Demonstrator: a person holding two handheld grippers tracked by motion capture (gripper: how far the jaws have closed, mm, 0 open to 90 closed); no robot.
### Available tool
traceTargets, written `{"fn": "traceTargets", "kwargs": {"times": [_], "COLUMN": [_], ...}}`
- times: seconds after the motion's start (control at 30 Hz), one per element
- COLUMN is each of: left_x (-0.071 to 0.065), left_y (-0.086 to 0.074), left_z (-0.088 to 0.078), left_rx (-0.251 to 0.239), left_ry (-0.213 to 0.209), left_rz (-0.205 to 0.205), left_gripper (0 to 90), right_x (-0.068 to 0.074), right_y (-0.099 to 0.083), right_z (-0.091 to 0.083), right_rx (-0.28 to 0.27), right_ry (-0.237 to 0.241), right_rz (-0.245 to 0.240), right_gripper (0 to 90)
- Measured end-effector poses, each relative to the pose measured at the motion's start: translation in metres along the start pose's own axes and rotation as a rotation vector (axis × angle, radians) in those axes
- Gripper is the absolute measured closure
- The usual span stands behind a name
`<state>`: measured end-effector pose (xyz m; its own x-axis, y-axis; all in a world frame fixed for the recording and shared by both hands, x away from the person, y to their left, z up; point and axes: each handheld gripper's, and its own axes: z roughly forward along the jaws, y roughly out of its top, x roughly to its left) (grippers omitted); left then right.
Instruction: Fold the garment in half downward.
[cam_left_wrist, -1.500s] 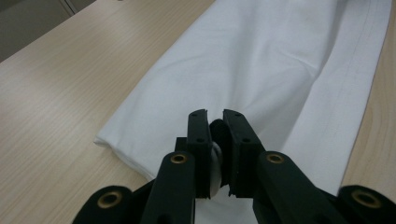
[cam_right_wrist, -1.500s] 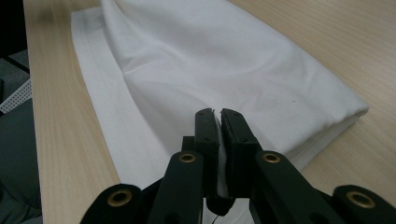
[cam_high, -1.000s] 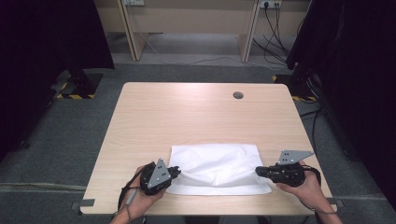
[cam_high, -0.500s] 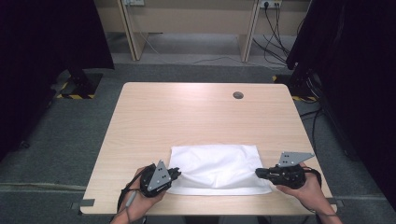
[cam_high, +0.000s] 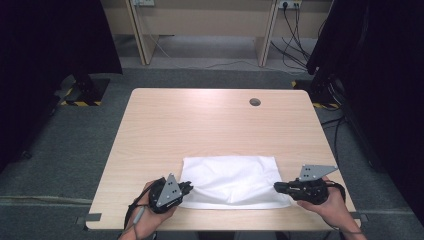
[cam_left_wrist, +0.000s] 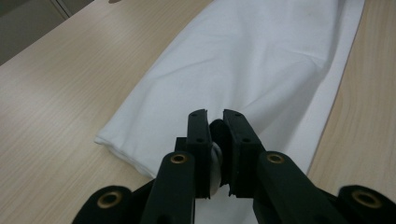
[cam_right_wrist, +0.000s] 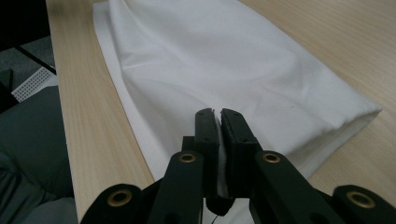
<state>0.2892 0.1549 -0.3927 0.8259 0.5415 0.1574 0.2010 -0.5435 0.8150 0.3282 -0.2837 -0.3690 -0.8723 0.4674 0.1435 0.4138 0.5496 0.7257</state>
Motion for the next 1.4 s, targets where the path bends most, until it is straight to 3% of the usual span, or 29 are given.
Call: {"fn": "traceTargets", "kwargs": {"times": [0.67, 1.4], "left_x": [-0.007, -0.015], "left_y": [-0.003, -0.013], "left_z": [-0.003, 0.0], "left_rx": [0.0, 0.031], "left_ry": [-0.015, -0.041], "left_rz": [0.006, 0.011], "left_gripper": [81.0, 80.5], "right_x": [0.005, 0.009], "right_y": [-0.005, -0.014], "right_z": [0.001, 0.007], "right_rx": [0.023, 0.076], "right_ry": [0.016, 0.029], "right_rz": [-0.005, -0.015], "right_gripper": [85.9, 85.7]}}
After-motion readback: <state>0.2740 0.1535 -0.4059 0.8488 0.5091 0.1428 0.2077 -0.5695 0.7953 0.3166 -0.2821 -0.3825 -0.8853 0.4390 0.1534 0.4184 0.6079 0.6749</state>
